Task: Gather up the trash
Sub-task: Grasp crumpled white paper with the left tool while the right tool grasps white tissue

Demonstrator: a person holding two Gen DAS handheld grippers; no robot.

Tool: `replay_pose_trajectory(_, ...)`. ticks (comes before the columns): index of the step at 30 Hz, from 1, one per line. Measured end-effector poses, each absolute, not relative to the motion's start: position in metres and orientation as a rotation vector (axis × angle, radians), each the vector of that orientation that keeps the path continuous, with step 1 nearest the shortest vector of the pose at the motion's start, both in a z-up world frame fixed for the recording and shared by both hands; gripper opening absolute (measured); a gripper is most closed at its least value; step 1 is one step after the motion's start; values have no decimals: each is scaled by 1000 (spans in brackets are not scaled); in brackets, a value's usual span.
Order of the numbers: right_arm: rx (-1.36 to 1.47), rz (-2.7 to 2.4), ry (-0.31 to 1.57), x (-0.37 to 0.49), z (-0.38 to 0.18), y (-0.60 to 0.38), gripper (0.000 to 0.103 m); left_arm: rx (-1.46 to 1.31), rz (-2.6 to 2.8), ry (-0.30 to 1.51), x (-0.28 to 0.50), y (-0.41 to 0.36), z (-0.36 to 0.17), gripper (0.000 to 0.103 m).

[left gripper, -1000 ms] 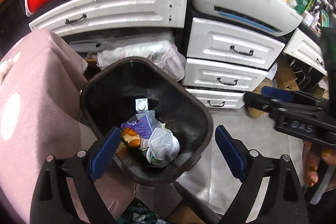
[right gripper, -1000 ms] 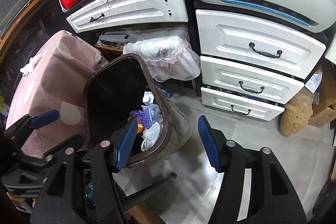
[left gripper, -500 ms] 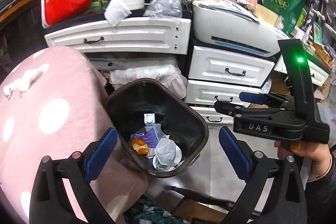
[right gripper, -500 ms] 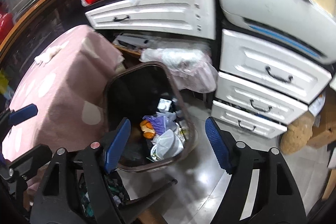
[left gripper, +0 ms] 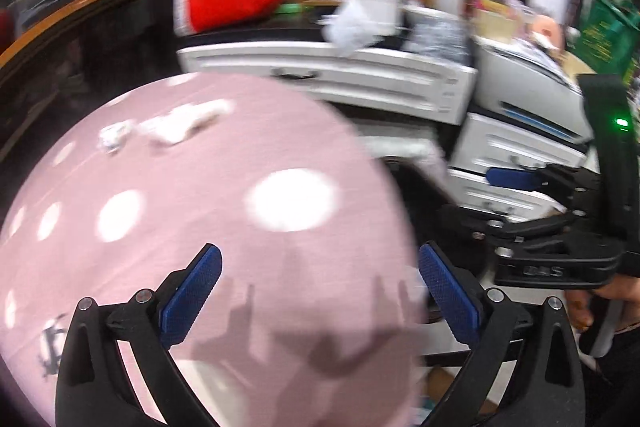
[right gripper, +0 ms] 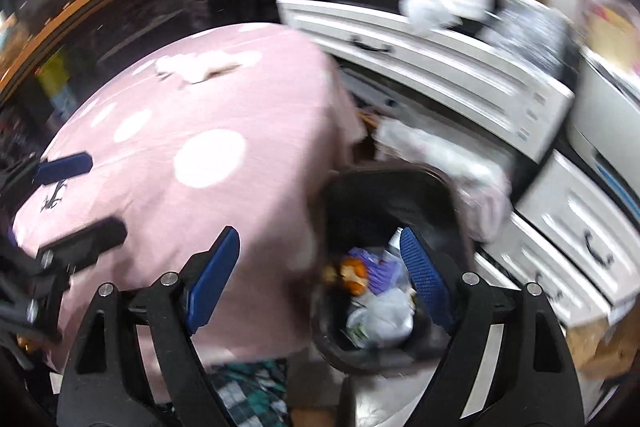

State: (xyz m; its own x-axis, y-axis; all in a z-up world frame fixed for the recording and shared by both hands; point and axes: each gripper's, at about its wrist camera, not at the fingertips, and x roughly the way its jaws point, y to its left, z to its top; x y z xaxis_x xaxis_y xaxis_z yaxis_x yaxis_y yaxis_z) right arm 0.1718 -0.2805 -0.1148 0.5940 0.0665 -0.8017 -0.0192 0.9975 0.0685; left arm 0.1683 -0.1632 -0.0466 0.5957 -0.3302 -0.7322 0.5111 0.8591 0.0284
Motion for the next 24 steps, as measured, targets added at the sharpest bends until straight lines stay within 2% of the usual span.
replay_pose_trajectory(11, -91, 206, 912, 267, -108, -187, 82, 108, -225, 814, 246, -44, -43, 97)
replay_pose_trajectory(19, -172, 264, 930, 360, -117, -142, 81, 64, -161, 835, 304, -4, -46, 97)
replay_pose_trajectory(20, -182, 265, 929, 370, -120, -138, 80, 62, -161, 839, 309, -3, -47, 97)
replay_pose_trajectory(22, -194, 279, 934, 392, -125, -131, 71, 62, -159, 841, 323, 0, -49, 97)
replay_pose_trajectory(24, -200, 291, 935, 407, -127, -127, 68, 71, -154, 846, 340, 0, -52, 97)
